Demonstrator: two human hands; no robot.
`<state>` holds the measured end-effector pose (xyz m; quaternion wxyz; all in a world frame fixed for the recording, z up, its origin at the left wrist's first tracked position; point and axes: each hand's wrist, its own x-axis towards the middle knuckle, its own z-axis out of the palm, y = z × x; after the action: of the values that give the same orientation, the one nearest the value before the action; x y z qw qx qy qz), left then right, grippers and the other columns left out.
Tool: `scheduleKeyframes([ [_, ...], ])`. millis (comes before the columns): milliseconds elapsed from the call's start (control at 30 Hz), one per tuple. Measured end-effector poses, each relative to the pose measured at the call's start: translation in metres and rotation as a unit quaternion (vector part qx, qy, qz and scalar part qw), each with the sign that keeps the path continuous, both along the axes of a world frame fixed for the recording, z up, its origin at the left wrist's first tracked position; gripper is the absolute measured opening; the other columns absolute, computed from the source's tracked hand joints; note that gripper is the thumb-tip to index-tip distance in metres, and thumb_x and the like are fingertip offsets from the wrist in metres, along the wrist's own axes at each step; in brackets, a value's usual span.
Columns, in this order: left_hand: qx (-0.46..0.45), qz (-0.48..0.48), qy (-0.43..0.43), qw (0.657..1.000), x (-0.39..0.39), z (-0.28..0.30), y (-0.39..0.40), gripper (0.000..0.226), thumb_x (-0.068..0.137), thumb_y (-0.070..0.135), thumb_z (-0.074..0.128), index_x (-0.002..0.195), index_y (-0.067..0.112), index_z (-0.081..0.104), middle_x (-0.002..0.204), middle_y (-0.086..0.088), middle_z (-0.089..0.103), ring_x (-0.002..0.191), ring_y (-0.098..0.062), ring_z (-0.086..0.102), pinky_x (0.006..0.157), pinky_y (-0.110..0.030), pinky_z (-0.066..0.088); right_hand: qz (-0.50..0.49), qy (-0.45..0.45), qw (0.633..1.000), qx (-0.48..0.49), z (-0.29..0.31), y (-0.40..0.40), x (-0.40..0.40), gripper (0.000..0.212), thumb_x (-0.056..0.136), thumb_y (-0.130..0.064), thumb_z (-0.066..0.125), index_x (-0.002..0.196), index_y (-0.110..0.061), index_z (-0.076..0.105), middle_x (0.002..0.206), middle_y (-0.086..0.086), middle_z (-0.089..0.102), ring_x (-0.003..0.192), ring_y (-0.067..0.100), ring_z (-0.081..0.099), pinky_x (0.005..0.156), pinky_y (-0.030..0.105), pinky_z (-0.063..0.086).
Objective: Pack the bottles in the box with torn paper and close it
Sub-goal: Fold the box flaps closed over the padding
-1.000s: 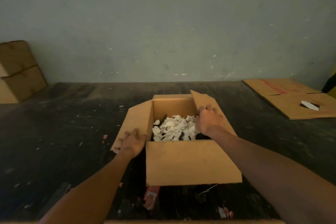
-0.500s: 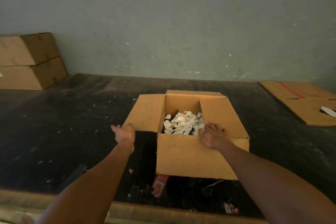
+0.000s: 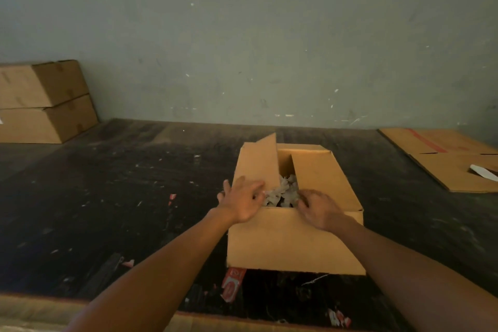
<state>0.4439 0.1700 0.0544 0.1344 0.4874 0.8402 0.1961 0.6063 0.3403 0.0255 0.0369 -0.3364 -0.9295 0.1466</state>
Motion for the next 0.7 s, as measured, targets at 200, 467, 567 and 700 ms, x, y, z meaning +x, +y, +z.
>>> scheduleKeyframes([
  [200,-0.099,-0.006,0.016,0.995,0.001,-0.027,0.001,0.049,0.098,0.057,0.033,0.146,0.051,0.027,0.159,-0.003,0.007,0.144,-0.049,0.004,0.112,-0.068,0.013,0.08,-0.042,0.986,0.137,0.02,0.028,0.063,0.042,0.097,-0.024,0.048,0.139,-0.031,0.045,0.143,-0.005,0.049,0.134,0.015,0.038,0.115,0.037,0.026],
  [467,-0.085,-0.012,0.033,0.996,-0.007,-0.036,-0.001,0.046,0.099,0.053,0.033,0.145,0.051,0.031,0.16,-0.004,0.006,0.141,-0.044,0.018,0.113,-0.06,0.022,0.093,-0.185,0.957,0.205,-0.003,0.045,0.121,0.109,0.088,-0.005,0.062,0.148,-0.046,-0.02,0.163,-0.011,-0.014,0.15,0.024,-0.002,0.119,0.045,0.018],
  [567,-0.071,-0.016,0.01,0.997,-0.009,-0.035,-0.003,0.045,0.1,0.051,0.035,0.145,0.048,0.035,0.162,-0.004,0.005,0.145,-0.041,0.015,0.116,-0.058,0.017,0.083,-0.155,0.966,0.188,-0.013,0.046,0.122,0.109,0.088,-0.007,0.062,0.146,-0.047,-0.021,0.161,-0.015,-0.015,0.15,0.023,-0.005,0.119,0.044,0.018],
  [700,-0.041,-0.006,-0.099,0.994,-0.016,-0.022,-0.006,0.047,0.101,0.051,0.035,0.144,0.035,0.045,0.164,-0.002,0.012,0.149,-0.031,0.014,0.118,-0.053,0.012,0.11,-0.138,0.972,0.158,-0.011,0.061,0.138,0.084,0.099,-0.025,0.048,0.142,-0.052,-0.019,0.157,-0.021,-0.014,0.15,0.016,-0.002,0.12,0.04,0.012],
])
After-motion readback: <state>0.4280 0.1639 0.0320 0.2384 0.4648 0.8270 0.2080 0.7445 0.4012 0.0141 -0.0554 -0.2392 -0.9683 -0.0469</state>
